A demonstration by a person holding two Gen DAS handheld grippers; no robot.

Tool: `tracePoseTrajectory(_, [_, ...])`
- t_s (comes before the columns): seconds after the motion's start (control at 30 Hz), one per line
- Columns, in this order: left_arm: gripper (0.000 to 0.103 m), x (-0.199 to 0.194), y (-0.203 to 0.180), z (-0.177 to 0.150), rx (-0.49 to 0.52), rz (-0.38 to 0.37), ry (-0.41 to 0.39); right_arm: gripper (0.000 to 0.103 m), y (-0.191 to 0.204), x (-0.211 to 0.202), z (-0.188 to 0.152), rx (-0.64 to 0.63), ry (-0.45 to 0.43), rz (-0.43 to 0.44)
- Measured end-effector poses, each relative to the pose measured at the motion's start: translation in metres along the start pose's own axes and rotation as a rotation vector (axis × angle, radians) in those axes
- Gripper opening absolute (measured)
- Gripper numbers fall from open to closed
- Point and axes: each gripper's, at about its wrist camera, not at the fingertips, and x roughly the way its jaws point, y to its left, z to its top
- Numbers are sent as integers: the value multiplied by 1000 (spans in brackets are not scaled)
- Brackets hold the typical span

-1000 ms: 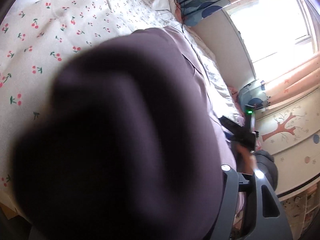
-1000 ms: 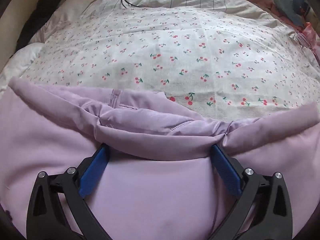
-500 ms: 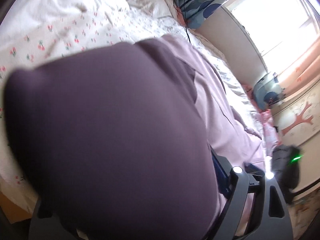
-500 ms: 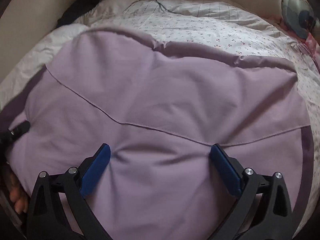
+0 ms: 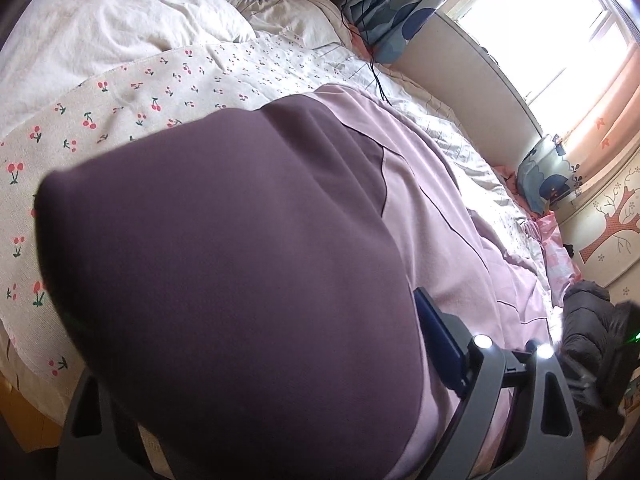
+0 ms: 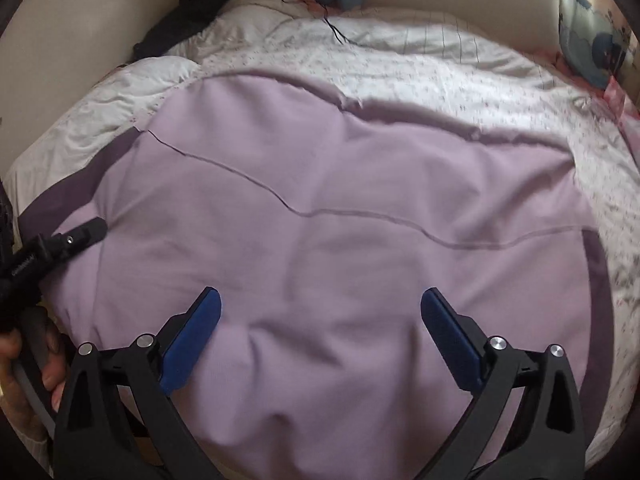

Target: Fold large clothes

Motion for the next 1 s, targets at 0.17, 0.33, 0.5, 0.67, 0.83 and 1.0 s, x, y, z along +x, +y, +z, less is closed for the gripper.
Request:
tracePoseTrajectory(0.17, [86, -2, -1, 0, 26, 11, -7, 97, -9, 11, 49, 31, -34, -34])
tracePoseTrajectory(0.33, [86, -5, -5, -3, 92, 45, -34, 97, -32, 67, 91, 127, 16, -100])
tracePoseTrajectory(0.5, [87, -11, -14, -4, 171, 75, -78, 97, -41, 119, 80, 174, 116, -120])
tracePoseTrajectory(0.67, [88, -10, -13, -3, 168, 88, -75, 97, -38, 82, 74, 148, 100, -28])
tracePoseTrajectory(0.83, [90, -11, -15, -2, 176, 93, -80, 97, -16, 19, 34, 67, -3, -39])
tracePoseTrajectory(1.0, [96, -2, -4, 4, 83, 30, -33, 97, -6, 27, -12, -22, 33, -77])
